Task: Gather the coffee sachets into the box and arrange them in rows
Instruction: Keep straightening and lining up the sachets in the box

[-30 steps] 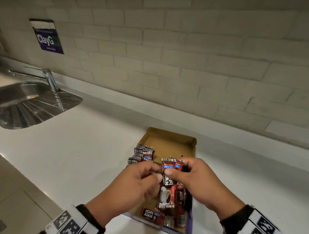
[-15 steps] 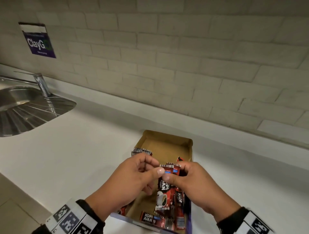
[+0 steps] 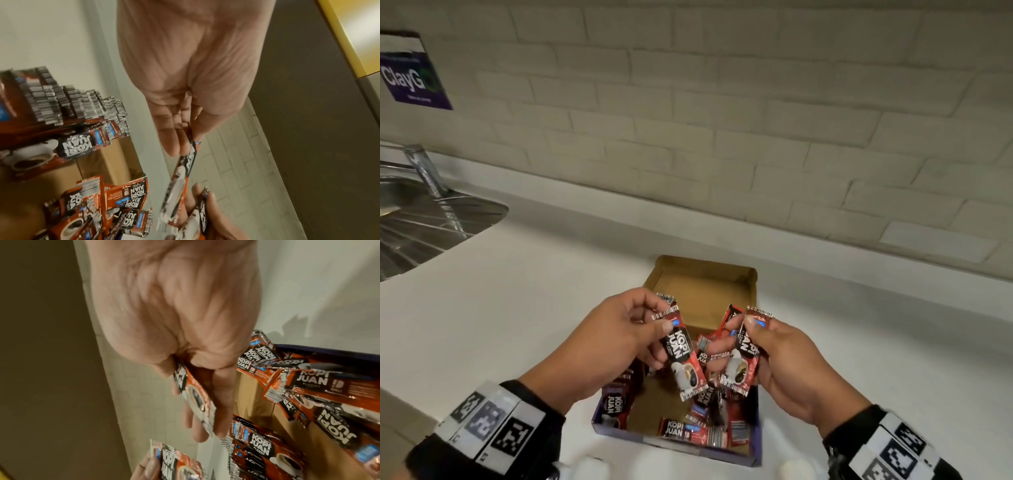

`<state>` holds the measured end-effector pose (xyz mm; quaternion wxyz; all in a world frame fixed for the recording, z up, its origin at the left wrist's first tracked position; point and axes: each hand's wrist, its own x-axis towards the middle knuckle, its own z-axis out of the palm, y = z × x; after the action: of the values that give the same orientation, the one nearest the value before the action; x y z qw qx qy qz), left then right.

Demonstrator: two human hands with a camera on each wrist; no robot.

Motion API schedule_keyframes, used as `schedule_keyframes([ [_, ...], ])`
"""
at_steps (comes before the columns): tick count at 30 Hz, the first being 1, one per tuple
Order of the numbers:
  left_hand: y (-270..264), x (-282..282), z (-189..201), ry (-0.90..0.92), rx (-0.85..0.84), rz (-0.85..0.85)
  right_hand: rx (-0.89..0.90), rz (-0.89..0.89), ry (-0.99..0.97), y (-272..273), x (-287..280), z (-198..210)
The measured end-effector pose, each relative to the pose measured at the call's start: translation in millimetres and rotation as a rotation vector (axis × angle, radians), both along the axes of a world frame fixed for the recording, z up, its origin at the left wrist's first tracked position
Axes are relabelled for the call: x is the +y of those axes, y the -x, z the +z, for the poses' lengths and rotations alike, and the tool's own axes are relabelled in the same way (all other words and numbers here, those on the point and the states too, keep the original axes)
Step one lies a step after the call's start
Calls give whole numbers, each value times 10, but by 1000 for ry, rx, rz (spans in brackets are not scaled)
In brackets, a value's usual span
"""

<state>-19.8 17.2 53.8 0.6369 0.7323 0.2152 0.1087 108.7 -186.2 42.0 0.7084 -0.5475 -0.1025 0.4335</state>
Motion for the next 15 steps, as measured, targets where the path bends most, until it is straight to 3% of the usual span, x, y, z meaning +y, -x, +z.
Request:
schedule_keyframes([
  [5, -50, 14, 45, -66, 16, -48, 186, 130, -40, -70, -60, -30],
  [9, -102, 3, 69, -123, 20, -95, 208, 246, -62, -87, -88, -23],
  [15, -117, 19, 127, -154, 39, -93, -140, 260, 132, -72, -92, -38],
])
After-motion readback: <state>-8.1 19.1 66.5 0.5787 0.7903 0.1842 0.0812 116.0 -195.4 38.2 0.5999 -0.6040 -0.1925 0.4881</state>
